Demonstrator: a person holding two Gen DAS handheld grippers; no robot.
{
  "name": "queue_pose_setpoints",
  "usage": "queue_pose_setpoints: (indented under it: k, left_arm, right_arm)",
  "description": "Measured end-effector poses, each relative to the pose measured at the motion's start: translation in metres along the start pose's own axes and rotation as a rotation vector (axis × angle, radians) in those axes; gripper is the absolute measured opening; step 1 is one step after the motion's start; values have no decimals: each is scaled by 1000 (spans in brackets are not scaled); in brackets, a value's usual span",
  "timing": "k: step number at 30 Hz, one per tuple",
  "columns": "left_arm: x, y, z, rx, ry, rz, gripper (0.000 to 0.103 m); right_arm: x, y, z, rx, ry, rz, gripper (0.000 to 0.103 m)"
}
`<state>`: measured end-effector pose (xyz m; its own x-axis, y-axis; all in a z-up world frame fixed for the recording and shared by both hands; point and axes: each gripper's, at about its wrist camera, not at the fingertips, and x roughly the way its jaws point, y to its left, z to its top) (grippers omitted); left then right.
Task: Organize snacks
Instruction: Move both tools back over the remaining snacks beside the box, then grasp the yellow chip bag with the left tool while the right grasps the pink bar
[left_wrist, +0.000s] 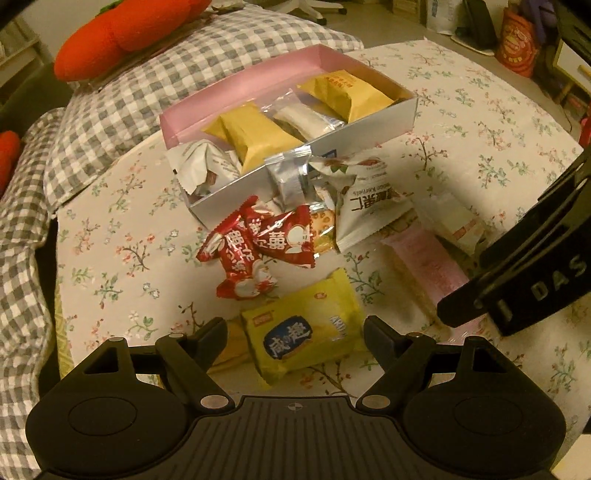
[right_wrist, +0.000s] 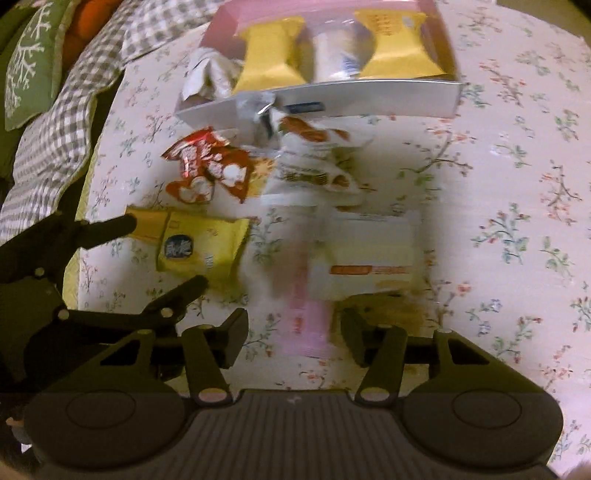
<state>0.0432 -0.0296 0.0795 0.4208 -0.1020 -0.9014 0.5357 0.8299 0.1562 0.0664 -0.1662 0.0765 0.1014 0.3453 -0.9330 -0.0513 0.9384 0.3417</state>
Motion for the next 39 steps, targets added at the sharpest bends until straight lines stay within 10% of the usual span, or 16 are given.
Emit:
queue_pose_setpoints:
  k: [7,11,24,39]
  left_arm:
    - [8,1,-7,53,12,43,83]
    - [8,0,-9,100,-10,37,83]
    - [17,-8,-11,328,-76,-24,82]
    - [33,-20,-17,304,-23,-50,80]
  right_arm:
    - [22,2,1,0,-76,-88,53]
    - [26,12,-1,-78,-76,-145,29]
    - [-9,16,-1,-56,-105,-22,29]
    - [-6,17,3,-74,-152,-69,29]
